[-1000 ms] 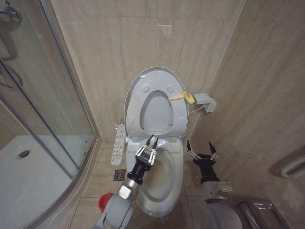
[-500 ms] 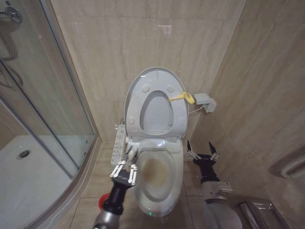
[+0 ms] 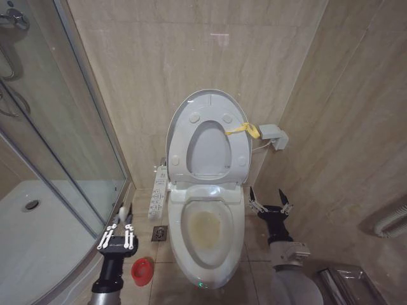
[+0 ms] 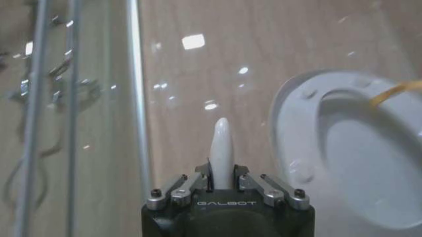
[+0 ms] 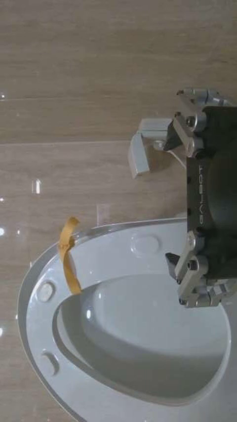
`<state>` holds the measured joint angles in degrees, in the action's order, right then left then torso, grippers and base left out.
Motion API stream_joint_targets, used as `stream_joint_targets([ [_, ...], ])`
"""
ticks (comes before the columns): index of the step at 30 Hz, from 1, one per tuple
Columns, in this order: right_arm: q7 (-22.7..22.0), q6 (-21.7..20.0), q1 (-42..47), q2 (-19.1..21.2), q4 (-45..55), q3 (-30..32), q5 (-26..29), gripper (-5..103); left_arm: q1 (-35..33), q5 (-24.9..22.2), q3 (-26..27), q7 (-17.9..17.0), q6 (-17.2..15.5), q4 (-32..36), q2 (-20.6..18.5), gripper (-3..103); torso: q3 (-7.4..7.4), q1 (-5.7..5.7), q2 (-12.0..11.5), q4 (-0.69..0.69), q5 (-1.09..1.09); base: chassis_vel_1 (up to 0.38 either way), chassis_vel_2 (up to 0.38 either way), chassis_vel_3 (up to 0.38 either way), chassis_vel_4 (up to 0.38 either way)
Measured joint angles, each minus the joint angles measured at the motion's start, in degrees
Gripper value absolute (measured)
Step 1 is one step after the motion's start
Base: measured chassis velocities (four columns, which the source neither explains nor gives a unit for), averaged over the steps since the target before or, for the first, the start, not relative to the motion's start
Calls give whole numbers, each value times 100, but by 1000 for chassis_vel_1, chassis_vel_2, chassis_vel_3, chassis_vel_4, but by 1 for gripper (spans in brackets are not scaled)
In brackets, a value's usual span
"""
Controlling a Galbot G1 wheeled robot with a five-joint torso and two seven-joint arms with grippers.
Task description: Open the toilet lid, clean the toilet bowl with a toilet brush, close the toilet lid, and flush.
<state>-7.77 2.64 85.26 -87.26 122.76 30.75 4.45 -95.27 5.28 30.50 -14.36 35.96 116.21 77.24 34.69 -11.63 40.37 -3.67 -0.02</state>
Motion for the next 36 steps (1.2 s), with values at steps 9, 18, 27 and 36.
stream_joint_targets([
  [9,0,0,0,0,0,0,0,100,667,-330,12,-34,661,-1314,-25,21,0,0,0,-1,0,0,0,0,0],
  [18,0,0,0,0,0,0,0,100,1288,-809,-391,138,1127,-2799,-11,21,0,0,0,0,1,0,0,0,0],
  [27,0,0,0,0,0,0,0,100,1894,-868,-606,117,1124,-4159,27,21,0,0,0,0,1,0,0,0,0],
  [36,0,0,0,0,0,0,0,100,2255,-1085,-782,274,1109,-4801,64,21,0,0,0,0,2,0,0,0,0],
])
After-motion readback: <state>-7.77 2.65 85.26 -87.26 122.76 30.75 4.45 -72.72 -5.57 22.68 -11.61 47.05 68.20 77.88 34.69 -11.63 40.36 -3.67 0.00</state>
